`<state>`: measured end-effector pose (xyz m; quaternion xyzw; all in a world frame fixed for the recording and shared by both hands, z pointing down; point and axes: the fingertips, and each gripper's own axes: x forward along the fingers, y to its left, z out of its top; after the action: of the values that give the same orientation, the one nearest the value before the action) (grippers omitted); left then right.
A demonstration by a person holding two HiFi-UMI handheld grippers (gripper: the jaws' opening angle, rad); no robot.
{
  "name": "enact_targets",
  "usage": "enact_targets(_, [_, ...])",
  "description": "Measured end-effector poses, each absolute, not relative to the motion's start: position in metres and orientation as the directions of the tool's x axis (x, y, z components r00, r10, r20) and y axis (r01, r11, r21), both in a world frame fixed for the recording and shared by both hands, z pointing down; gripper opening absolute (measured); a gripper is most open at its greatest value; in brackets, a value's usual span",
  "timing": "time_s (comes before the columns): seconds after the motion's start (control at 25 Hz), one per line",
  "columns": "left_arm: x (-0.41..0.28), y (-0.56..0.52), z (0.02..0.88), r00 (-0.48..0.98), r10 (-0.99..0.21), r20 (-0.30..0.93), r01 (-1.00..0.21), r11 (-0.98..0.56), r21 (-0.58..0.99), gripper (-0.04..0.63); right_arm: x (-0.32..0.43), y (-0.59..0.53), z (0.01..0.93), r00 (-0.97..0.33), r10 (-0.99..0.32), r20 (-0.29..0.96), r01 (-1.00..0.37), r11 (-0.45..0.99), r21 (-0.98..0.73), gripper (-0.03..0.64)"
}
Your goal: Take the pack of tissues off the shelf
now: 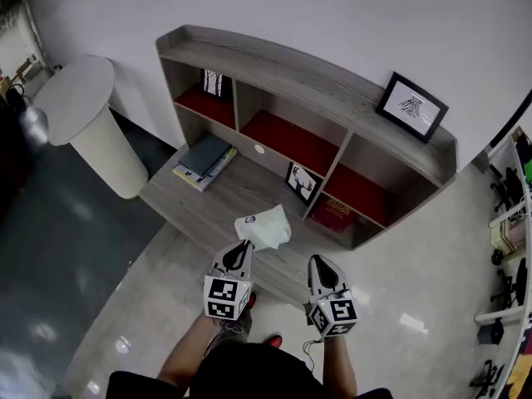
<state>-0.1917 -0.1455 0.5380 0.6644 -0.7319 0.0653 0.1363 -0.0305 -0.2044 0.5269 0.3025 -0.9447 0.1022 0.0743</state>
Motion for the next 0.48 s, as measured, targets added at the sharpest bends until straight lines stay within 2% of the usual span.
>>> enact_targets(0.48, [-0.263,-0.126,0.599,-0.221,-0.904,0.366,-0.950,0.285,0.130,0.011,-0.122,-0.209,0.566,-0.872,-0.403,0.277,-0.458,0.872,-0.174,0.032])
